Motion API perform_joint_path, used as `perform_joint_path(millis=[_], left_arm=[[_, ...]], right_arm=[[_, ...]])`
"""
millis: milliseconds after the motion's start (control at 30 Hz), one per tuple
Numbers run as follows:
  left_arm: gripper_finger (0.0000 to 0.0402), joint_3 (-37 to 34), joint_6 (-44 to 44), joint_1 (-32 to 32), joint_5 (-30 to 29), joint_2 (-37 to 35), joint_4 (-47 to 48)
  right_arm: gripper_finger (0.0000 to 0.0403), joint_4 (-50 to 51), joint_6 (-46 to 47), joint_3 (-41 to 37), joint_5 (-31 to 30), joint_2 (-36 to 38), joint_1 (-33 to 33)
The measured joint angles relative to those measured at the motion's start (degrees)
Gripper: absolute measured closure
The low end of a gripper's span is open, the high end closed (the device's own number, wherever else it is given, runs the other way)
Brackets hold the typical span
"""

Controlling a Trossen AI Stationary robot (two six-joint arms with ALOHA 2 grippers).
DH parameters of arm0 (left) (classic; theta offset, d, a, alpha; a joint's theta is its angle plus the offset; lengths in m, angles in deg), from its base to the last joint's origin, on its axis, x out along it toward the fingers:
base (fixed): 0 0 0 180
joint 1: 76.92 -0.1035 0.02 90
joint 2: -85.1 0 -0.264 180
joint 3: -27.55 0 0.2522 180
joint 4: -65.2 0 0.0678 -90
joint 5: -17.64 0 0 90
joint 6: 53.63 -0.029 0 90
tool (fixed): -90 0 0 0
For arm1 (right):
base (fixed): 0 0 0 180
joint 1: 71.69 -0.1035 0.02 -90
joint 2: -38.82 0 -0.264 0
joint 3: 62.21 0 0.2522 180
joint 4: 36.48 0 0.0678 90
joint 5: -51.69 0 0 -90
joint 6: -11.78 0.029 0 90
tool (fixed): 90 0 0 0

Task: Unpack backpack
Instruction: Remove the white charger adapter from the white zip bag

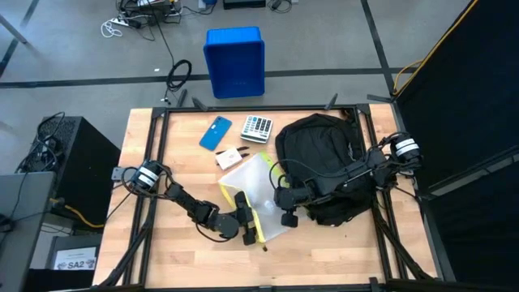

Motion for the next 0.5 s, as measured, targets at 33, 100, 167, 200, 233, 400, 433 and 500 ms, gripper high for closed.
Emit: perform_joint_path(millis=[33,100,167,200,233,400,433,500], left_arm=[[0.0094,0.59,-0.71,-0.10,0.25,0.00,0.02],[0.0094,1.69,-2.15,-0.38,0.84,0.00,0.07],[0.0094,2.78,-3.35,-0.66,1.56,0.00,0.50],[0.0094,3.29,-3.63,-0.85,1.80,0.00,1.02],[0.0094,3.91,-3.71,-1.08,2.29,0.00,2.11],[0.0094,6.74,-3.21,-1.86,2.33,0.22,9.15],[0.0094,7.07,-3.04,-1.86,2.30,0.22,10.31],[0.0094,7.48,-1.89,-1.90,2.18,0.31,11.73]], right_arm=[[0.0387,-0.76,0.02,-0.32,0.34,0.00,0.00],[0.0385,-2.27,0.04,-0.78,0.98,0.00,0.02],[0.0385,-4.24,0.05,-0.81,1.58,-0.91,0.04],[0.0385,-4.52,0.05,-0.83,2.09,-1.34,0.04],[0.0386,-5.93,0.16,-0.83,2.73,-2.35,0.03],[0.0391,-10.08,0.13,0.24,4.87,-7.51,0.04],[0.0391,-10.49,0.37,0.58,4.89,-8.59,0.04],[0.0391,-10.66,0.50,1.09,4.95,-9.67,0.11]])
